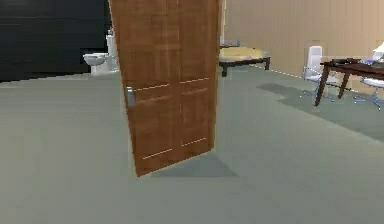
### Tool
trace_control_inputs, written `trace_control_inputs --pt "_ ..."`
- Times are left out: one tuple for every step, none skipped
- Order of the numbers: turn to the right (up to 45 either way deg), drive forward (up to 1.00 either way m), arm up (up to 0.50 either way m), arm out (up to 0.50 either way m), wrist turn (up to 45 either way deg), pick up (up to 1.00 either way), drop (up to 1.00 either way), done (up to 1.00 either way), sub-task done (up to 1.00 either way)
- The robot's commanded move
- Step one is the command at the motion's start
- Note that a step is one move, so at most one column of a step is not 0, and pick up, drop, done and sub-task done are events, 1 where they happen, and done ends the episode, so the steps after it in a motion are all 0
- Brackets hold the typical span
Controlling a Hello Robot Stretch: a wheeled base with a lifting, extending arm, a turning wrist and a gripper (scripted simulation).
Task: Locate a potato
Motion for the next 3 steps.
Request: trace_control_inputs --pt "-45.0 0.0 0.0 0.0 0.0 0.0 0.0 0.0 0.0" --pt "-30.0 0.0 0.0 0.0 0.0 0.0 0.0 0.0 0.0" --pt "0.0 0.3 0.0 0.0 0.0 0.0 0.0 0.0 0.0"
